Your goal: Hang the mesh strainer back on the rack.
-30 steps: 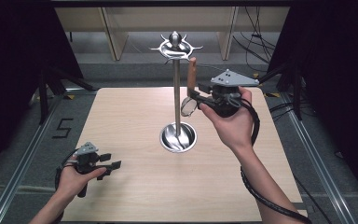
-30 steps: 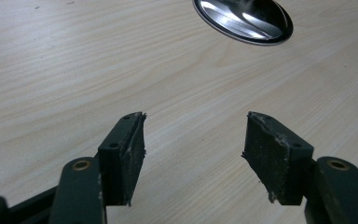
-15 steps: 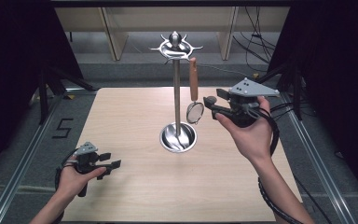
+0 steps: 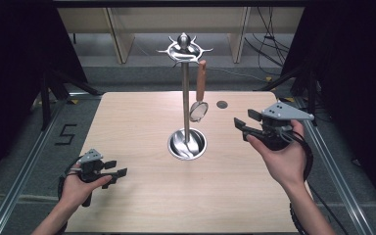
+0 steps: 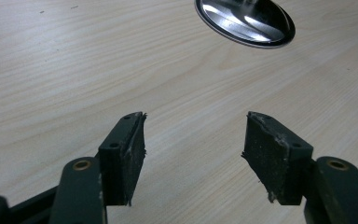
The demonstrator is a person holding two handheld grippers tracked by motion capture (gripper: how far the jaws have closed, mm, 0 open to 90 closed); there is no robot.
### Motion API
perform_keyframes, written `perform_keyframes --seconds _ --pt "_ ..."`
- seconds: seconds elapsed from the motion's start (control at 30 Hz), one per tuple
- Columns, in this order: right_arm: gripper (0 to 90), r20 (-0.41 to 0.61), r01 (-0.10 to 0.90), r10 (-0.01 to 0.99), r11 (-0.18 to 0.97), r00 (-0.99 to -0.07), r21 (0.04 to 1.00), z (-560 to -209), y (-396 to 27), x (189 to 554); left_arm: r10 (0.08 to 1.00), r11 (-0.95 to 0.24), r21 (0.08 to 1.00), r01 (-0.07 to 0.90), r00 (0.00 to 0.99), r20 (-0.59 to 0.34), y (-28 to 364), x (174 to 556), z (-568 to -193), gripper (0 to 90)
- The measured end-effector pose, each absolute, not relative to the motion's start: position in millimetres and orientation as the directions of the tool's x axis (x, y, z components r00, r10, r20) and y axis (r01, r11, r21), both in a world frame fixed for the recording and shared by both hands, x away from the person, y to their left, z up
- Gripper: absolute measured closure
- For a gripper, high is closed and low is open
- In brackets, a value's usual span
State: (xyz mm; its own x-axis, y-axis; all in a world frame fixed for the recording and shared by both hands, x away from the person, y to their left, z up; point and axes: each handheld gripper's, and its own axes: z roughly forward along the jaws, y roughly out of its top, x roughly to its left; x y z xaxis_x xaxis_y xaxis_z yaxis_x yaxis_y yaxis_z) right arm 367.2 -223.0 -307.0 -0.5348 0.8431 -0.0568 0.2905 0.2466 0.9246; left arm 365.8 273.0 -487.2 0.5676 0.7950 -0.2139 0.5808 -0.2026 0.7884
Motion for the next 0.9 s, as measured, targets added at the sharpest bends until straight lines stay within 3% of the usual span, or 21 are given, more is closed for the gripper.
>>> perform_keyframes --seconds 0.13,0.3,0.9 --pt "46.4 -0.079 0.292 0.85 0.264 -0.521 0.919 -317.4 -235.3 366.8 0.798 -0.205 0.788 0.58 0.565 -0.208 273.0 365.7 -487.4 37.3" --pt "46.3 -0.019 0.349 0.867 0.221 -0.497 0.911 -328.7 -242.3 361.4 0.798 -0.204 0.789 0.579 0.566 -0.209 272.9 365.5 -487.4 37.3" --pt "45.4 0.018 0.45 0.903 0.196 -0.429 0.871 -379.7 -273.0 355.1 0.797 -0.212 0.784 0.583 0.568 -0.207 273.0 366.0 -488.0 37.3"
